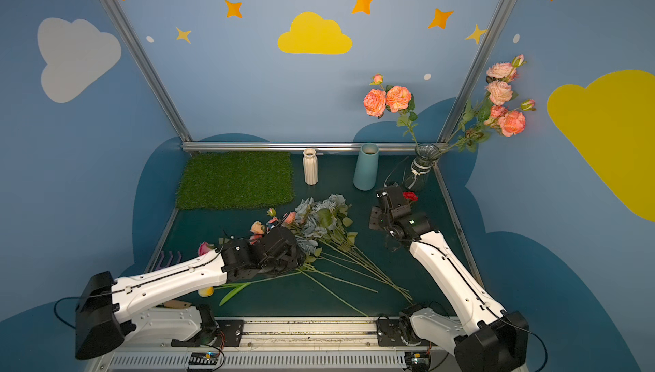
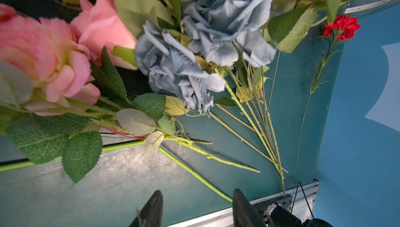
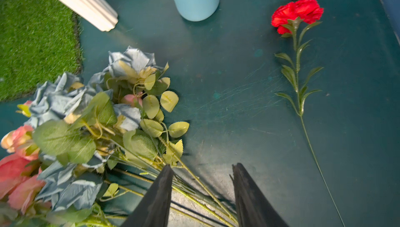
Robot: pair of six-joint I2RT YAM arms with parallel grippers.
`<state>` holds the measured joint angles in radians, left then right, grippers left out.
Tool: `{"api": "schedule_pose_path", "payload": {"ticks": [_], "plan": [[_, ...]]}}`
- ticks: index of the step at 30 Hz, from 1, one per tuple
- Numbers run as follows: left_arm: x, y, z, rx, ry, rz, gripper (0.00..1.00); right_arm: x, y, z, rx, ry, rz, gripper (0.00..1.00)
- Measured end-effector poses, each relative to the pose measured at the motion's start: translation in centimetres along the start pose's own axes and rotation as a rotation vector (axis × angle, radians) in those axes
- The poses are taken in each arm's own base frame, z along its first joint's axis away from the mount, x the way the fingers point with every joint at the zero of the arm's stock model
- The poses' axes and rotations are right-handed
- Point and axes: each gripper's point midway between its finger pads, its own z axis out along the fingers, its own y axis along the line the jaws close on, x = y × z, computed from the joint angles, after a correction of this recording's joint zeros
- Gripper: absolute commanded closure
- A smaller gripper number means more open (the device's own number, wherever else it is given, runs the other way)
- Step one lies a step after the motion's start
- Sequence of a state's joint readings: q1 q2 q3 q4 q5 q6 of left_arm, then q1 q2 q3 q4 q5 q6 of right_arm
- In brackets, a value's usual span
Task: Place the pink flowers into the vase
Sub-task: Pick up the flower at the center of the board.
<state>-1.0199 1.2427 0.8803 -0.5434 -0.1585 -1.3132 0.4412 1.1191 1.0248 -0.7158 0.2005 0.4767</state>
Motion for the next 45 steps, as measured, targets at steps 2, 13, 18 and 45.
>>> {"api": "schedule_pose_path", "payload": {"ticks": [2,13,18,45], "plan": [[0.7,1.2,0.6,-0.024,0.011,-0.035,0.47,0.0,0.3,-0.4,-0.022,-0.006,-0.015,0.54],[0.2,6.7,-1.0,-0.065,-0.115,-0.273,0.53,0.7,2.2,-1.2,-0.107,0.006,-0.079,0.57],[-2.7,9.2,-4.0,-0.071,-0.26,-0.393,0.53,1.2,3.2,-1.4,-0.139,0.019,-0.112,0.57],[-6.1,7.2,-2.7,-0.186,-0.283,-0.344,0.57,2.2,4.5,0.0,-0.151,0.062,-0.153,0.58]]}}
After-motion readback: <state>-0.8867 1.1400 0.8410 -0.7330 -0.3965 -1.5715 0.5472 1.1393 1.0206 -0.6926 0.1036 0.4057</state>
